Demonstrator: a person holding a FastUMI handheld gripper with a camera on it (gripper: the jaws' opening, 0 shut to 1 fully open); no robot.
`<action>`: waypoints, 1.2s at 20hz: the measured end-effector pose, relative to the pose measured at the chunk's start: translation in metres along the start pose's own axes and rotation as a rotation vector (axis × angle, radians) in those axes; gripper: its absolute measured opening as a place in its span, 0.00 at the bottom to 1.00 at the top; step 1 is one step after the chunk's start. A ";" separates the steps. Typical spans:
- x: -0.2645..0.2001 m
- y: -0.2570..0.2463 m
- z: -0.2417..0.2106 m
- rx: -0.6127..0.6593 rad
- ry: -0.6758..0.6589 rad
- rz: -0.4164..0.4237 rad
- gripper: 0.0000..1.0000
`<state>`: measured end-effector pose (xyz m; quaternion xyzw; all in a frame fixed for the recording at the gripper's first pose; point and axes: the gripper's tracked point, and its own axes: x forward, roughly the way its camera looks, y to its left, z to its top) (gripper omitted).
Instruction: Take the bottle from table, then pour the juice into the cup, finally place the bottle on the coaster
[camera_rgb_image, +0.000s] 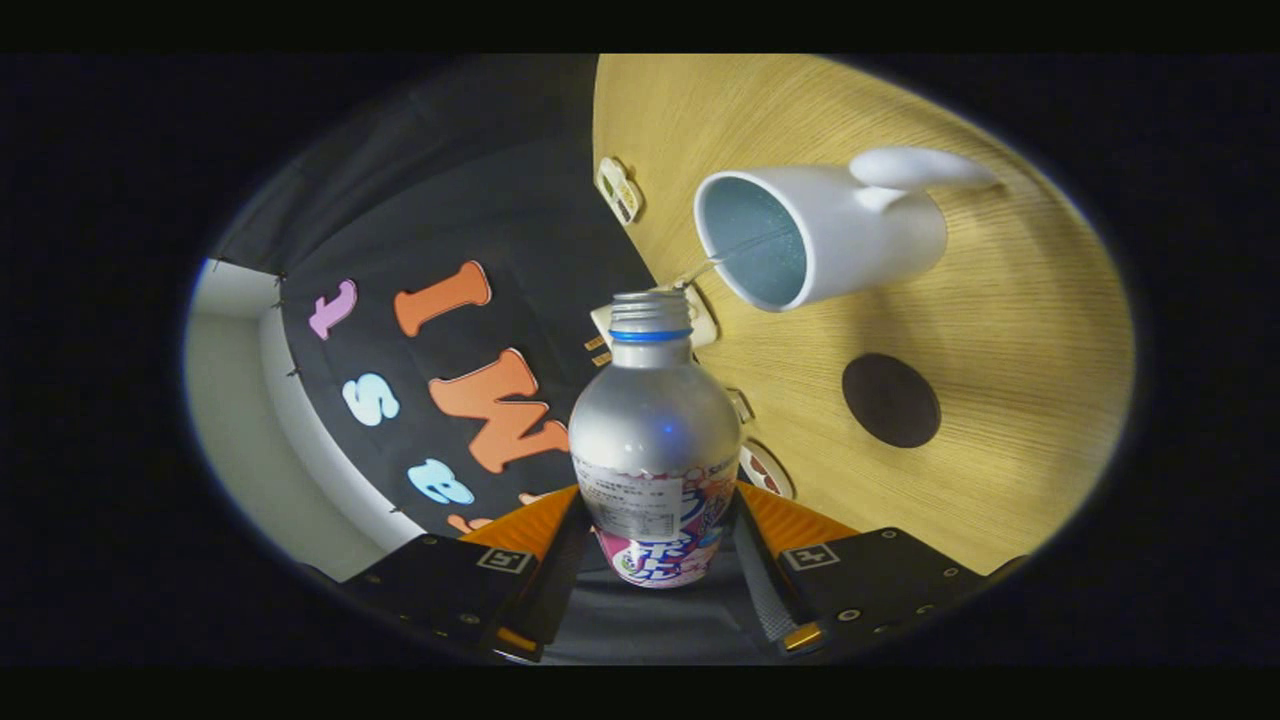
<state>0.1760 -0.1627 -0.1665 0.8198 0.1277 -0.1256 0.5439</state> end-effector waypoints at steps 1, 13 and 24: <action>0.001 0.001 -0.001 0.005 0.003 0.005 0.75; 0.005 0.019 -0.007 0.078 0.022 0.054 0.75; 0.006 0.025 -0.005 0.152 0.022 0.093 0.75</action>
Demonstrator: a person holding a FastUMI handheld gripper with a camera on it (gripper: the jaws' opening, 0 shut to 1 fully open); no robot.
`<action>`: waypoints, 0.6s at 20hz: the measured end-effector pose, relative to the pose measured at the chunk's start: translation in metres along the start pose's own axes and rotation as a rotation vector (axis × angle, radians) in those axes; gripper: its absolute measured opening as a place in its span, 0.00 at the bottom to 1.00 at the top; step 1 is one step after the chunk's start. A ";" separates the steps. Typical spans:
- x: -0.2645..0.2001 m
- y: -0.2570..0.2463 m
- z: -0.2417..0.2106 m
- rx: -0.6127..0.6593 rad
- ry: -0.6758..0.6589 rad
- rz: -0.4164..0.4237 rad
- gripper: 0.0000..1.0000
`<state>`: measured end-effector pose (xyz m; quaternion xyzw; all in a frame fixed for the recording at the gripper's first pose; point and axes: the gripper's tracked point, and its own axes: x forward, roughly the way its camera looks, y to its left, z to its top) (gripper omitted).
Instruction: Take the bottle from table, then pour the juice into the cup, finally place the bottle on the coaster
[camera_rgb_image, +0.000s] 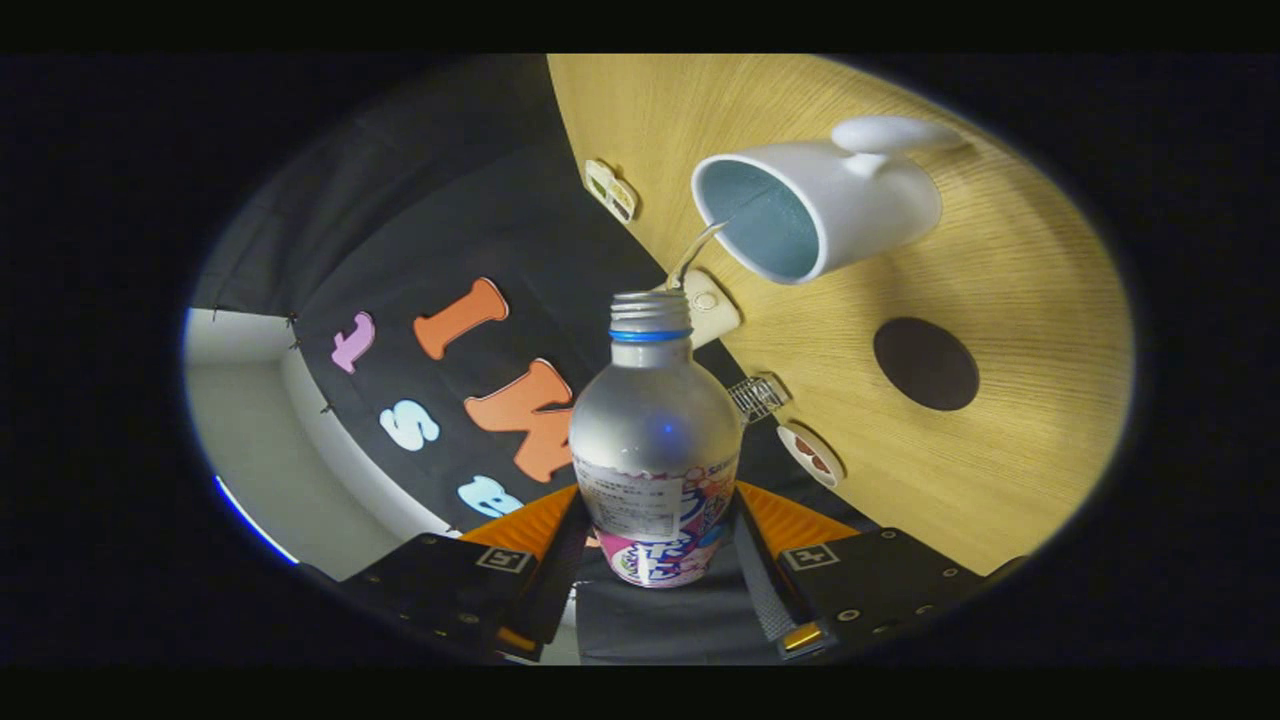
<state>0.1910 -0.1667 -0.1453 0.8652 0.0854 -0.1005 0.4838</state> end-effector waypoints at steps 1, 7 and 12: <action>-0.001 0.002 -0.001 0.006 0.002 0.004 0.75; 0.001 0.011 -0.009 0.036 0.018 0.030 0.75; -0.001 0.020 -0.011 0.069 0.023 0.058 0.75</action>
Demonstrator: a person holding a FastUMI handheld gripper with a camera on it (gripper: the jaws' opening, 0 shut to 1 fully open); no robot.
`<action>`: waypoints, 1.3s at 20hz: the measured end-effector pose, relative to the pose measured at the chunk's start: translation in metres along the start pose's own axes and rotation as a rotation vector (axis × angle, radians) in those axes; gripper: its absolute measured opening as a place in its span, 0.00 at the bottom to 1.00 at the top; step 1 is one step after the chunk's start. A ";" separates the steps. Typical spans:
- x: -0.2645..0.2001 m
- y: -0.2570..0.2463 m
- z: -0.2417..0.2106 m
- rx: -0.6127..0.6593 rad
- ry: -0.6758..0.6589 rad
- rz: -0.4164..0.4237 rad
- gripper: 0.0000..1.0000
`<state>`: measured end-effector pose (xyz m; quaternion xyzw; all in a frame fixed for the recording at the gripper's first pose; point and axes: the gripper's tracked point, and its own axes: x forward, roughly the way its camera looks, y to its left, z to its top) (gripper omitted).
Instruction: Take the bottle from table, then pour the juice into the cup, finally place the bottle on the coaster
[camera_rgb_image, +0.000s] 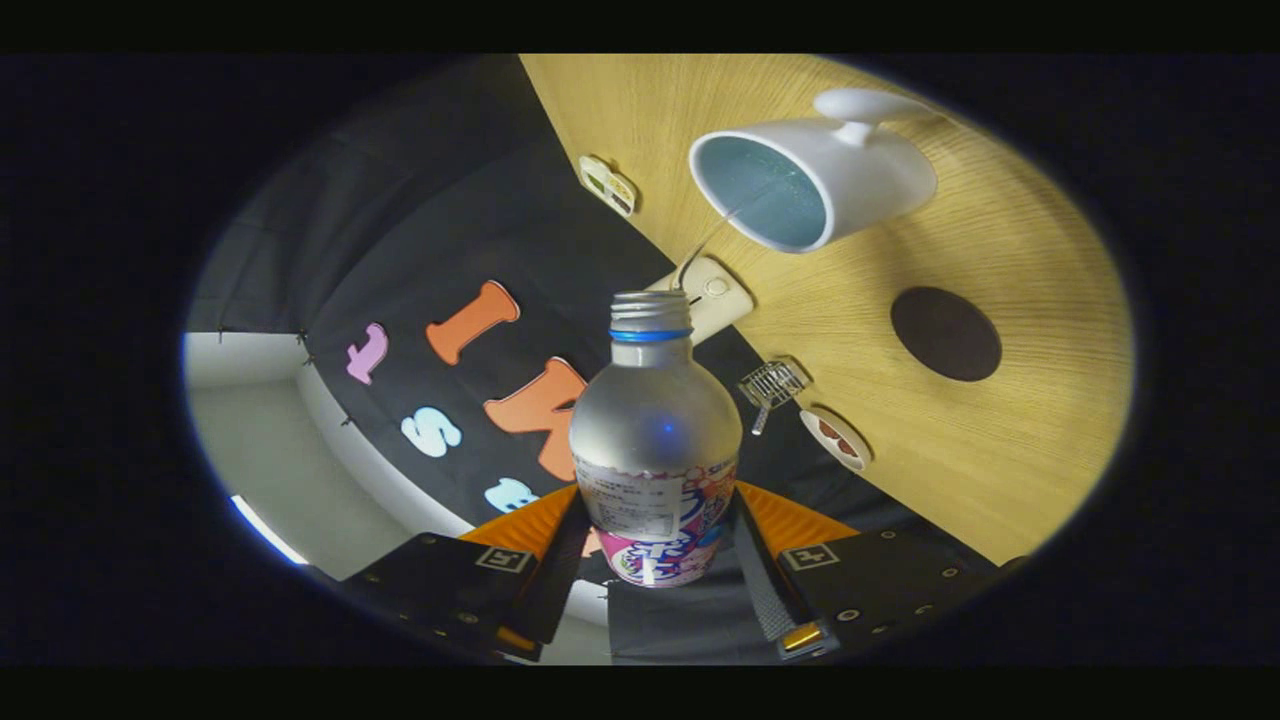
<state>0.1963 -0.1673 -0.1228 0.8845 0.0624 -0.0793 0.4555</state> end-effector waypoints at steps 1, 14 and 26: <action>0.001 0.002 0.000 0.005 0.001 0.004 0.76; -0.001 0.013 0.005 0.067 -0.008 0.043 0.75; -0.005 -0.002 0.034 0.073 -0.060 0.036 0.75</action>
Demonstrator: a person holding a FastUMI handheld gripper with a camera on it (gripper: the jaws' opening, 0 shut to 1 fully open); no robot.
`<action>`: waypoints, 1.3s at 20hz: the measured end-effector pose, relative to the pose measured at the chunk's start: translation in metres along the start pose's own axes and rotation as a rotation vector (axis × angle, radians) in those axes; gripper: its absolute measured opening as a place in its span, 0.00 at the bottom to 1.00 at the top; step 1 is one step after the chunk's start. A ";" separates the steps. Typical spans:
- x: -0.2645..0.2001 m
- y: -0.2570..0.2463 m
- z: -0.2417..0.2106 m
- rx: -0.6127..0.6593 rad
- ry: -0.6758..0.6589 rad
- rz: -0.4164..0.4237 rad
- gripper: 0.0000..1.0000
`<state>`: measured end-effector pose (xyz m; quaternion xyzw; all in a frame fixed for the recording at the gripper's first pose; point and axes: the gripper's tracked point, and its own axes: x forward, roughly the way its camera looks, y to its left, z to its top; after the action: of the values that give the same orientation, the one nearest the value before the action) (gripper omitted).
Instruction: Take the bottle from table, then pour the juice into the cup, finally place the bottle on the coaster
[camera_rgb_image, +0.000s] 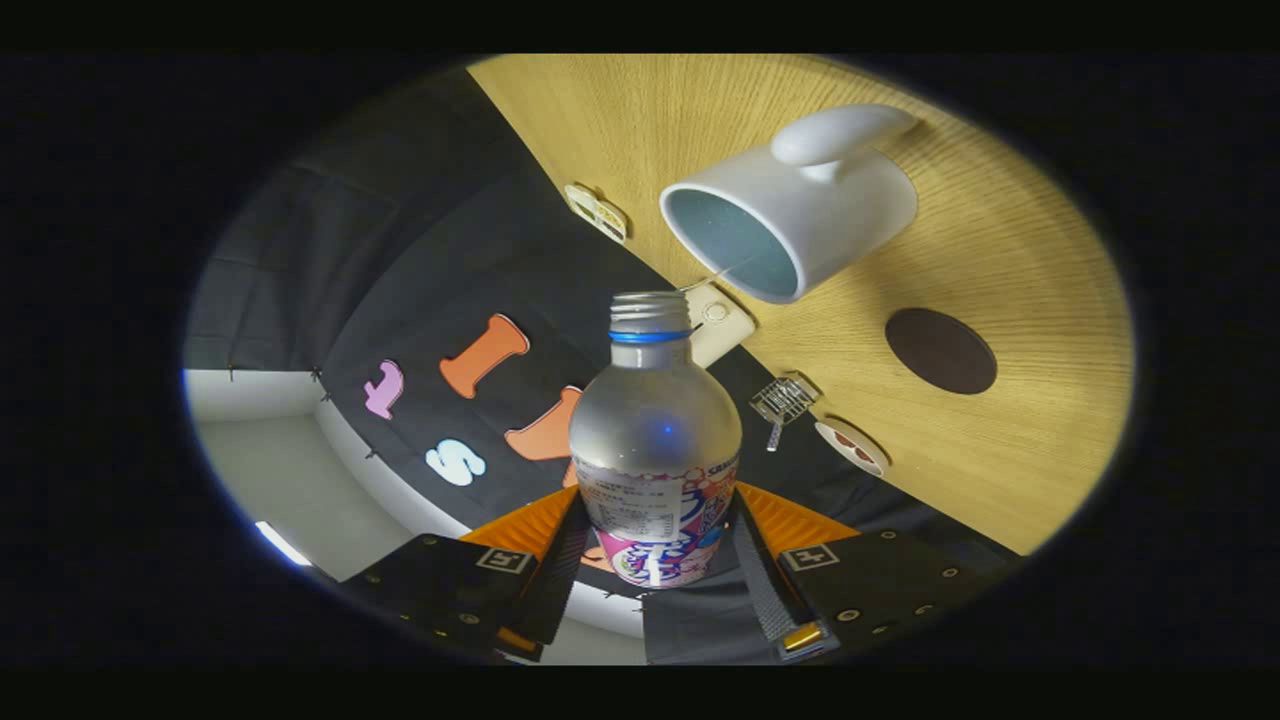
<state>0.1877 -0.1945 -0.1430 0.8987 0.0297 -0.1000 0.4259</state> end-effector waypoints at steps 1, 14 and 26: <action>0.000 0.000 0.002 -0.012 -0.005 0.000 0.75; 0.001 -0.035 -0.005 -0.527 0.001 -0.126 0.75; 0.008 -0.037 -0.016 -1.348 0.018 -0.184 0.75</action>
<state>0.1929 -0.1588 -0.1624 0.4315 0.1654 -0.0879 0.8824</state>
